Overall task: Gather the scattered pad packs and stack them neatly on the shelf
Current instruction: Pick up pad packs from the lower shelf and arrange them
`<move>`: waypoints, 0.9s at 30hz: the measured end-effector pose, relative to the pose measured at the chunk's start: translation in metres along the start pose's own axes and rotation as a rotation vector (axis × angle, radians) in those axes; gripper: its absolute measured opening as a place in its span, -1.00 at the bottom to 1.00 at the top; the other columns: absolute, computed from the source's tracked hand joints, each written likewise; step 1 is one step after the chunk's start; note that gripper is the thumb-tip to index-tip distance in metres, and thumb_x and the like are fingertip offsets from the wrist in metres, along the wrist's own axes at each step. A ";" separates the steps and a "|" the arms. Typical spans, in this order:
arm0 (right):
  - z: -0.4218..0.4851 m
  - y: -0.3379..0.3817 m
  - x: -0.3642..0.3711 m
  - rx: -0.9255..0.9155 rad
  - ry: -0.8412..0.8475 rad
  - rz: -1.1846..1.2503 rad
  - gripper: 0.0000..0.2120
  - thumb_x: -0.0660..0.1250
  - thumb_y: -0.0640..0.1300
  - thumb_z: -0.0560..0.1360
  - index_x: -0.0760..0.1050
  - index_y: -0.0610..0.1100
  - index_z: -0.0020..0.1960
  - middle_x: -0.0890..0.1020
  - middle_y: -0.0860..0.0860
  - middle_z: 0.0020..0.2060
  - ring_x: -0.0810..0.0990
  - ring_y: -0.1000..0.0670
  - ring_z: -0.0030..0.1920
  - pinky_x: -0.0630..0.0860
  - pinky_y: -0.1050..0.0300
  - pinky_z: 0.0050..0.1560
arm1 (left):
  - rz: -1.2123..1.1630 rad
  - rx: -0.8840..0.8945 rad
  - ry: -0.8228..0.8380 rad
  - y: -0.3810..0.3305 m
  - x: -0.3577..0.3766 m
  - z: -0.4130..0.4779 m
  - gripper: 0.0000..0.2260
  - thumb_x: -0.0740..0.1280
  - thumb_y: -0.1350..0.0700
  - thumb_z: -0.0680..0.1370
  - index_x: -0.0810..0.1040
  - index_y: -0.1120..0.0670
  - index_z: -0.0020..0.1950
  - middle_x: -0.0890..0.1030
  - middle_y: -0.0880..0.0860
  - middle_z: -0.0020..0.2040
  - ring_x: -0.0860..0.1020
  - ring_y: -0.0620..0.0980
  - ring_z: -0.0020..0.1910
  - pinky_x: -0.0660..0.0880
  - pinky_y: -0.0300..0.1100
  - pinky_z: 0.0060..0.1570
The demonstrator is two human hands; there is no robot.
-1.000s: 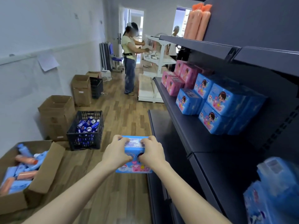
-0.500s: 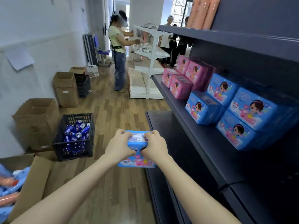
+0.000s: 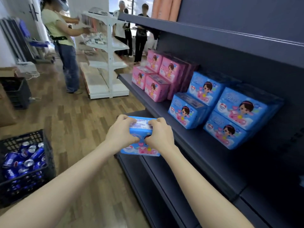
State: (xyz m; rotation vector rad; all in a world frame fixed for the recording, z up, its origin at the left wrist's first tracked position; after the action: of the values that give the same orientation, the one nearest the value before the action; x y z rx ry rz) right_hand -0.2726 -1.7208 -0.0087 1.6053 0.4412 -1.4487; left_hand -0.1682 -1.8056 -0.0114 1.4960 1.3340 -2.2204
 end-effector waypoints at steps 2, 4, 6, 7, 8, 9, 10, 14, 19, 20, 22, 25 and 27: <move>0.007 -0.012 -0.012 0.043 -0.032 -0.018 -0.58 0.34 -0.16 0.43 0.39 -0.11 0.27 0.35 -0.05 0.22 0.43 -0.20 0.14 0.40 0.07 0.01 | -0.016 0.048 0.014 -0.014 0.006 0.015 -0.41 0.47 0.08 0.36 0.39 0.04 0.36 0.32 -0.05 0.29 0.46 -0.07 0.09 0.33 -0.24 -0.07; 0.012 -0.025 -0.023 0.078 -0.056 -0.033 -0.57 0.35 -0.16 0.42 0.40 -0.11 0.27 0.36 -0.06 0.22 0.44 -0.22 0.15 0.42 0.05 0.03 | -0.039 0.091 0.026 -0.029 0.012 0.027 -0.42 0.47 0.09 0.36 0.40 0.04 0.36 0.33 -0.05 0.29 0.46 -0.05 0.12 0.35 -0.23 -0.03; 0.014 -0.040 -0.036 0.117 -0.081 -0.046 -0.57 0.35 -0.16 0.41 0.40 -0.11 0.26 0.36 -0.07 0.23 0.43 -0.23 0.15 0.45 0.02 0.06 | -0.046 0.135 0.038 -0.047 0.018 0.038 -0.42 0.48 0.09 0.35 0.41 0.04 0.34 0.33 -0.05 0.30 0.45 -0.04 0.16 0.37 -0.22 0.01; 0.014 -0.047 -0.042 0.138 -0.092 -0.053 -0.57 0.35 -0.16 0.41 0.40 -0.10 0.26 0.35 -0.07 0.25 0.43 -0.24 0.15 0.45 0.01 0.06 | -0.044 0.158 0.048 -0.057 0.022 0.042 -0.42 0.48 0.09 0.34 0.41 0.04 0.34 0.33 -0.04 0.30 0.45 -0.04 0.17 0.37 -0.21 0.02; 0.014 -0.055 -0.049 0.159 -0.104 -0.059 -0.57 0.35 -0.16 0.40 0.41 -0.10 0.26 0.35 -0.07 0.27 0.44 -0.24 0.15 0.45 0.01 0.05 | -0.043 0.183 0.059 -0.066 0.026 0.046 -0.41 0.49 0.08 0.34 0.41 0.04 0.34 0.34 -0.04 0.30 0.45 -0.03 0.16 0.38 -0.21 0.01; 0.014 -0.064 -0.056 0.181 -0.113 -0.066 -0.57 0.36 -0.16 0.40 0.41 -0.09 0.25 0.35 -0.07 0.27 0.44 -0.24 0.14 0.44 0.02 0.03 | -0.045 0.205 0.073 -0.076 0.030 0.049 -0.41 0.49 0.08 0.33 0.41 0.04 0.34 0.34 -0.05 0.29 0.46 -0.03 0.15 0.38 -0.21 -0.01; 0.013 -0.072 -0.063 0.200 -0.120 -0.072 -0.57 0.36 -0.15 0.40 0.41 -0.08 0.25 0.36 -0.07 0.25 0.45 -0.23 0.13 0.44 0.04 0.00 | -0.049 0.225 0.086 -0.085 0.034 0.053 -0.40 0.49 0.07 0.33 0.41 0.04 0.34 0.34 -0.05 0.28 0.45 -0.03 0.14 0.37 -0.21 -0.03; 0.007 -0.105 -0.088 0.247 -0.137 -0.117 -0.56 0.38 -0.12 0.39 0.41 -0.08 0.25 0.39 -0.07 0.18 0.50 -0.20 0.11 0.46 0.04 0.03 | -0.062 0.315 0.128 -0.122 0.052 0.063 -0.40 0.51 0.06 0.31 0.43 0.02 0.32 0.36 -0.06 0.26 0.45 -0.03 0.16 0.40 -0.17 0.04; 0.000 -0.144 -0.106 0.309 -0.143 -0.142 -0.58 0.39 -0.08 0.39 0.41 -0.07 0.23 0.38 -0.09 0.16 0.47 -0.21 0.14 0.49 -0.02 0.11 | -0.089 0.379 0.193 -0.159 0.077 0.072 -0.39 0.54 0.07 0.27 0.46 0.04 0.28 0.41 -0.01 0.23 0.46 -0.02 0.16 0.44 -0.12 0.10; -0.001 -0.150 -0.108 0.323 -0.143 -0.132 -0.59 0.39 -0.09 0.39 0.41 -0.07 0.21 0.37 -0.09 0.15 0.47 -0.22 0.14 0.49 -0.03 0.10 | -0.093 0.389 0.202 -0.164 0.082 0.074 -0.39 0.54 0.07 0.26 0.47 0.05 0.28 0.42 0.00 0.22 0.46 -0.02 0.16 0.44 -0.12 0.10; -0.004 -0.161 -0.110 0.351 -0.131 -0.112 -0.61 0.40 -0.10 0.39 0.40 -0.06 0.19 0.36 -0.08 0.17 0.46 -0.22 0.16 0.49 -0.03 0.09 | -0.079 0.413 0.224 -0.174 0.089 0.078 -0.38 0.55 0.07 0.25 0.47 0.06 0.28 0.42 0.01 0.21 0.47 0.00 0.17 0.43 -0.16 0.09; -0.007 -0.171 -0.115 0.373 -0.115 -0.107 -0.60 0.41 -0.13 0.39 0.39 -0.06 0.18 0.33 -0.09 0.21 0.43 -0.23 0.21 0.47 -0.02 0.10 | -0.012 0.466 0.266 -0.185 0.097 0.082 -0.32 0.55 0.04 0.23 0.45 0.06 0.32 0.42 0.03 0.22 0.46 0.02 0.17 0.41 -0.19 0.04; -0.009 -0.176 -0.117 0.386 -0.099 -0.107 -0.56 0.43 -0.12 0.38 0.39 -0.06 0.21 0.32 -0.08 0.23 0.41 -0.22 0.23 0.47 -0.01 0.13 | 0.029 0.501 0.291 -0.189 0.100 0.084 -0.32 0.55 0.02 0.24 0.44 0.05 0.32 0.42 0.03 0.22 0.45 0.02 0.18 0.42 -0.16 0.07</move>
State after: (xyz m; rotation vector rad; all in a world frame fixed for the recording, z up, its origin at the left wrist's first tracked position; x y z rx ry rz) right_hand -0.4295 -1.5856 0.0321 1.8207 0.1987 -1.7662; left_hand -0.3786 -1.7214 0.0277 2.0523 0.8319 -2.5148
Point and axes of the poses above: each hand's wrist, its own z-axis towards the middle knuckle, its own x-axis out of the palm, y = z × x, the point moved 3 cm from there along z, towards the middle knuckle
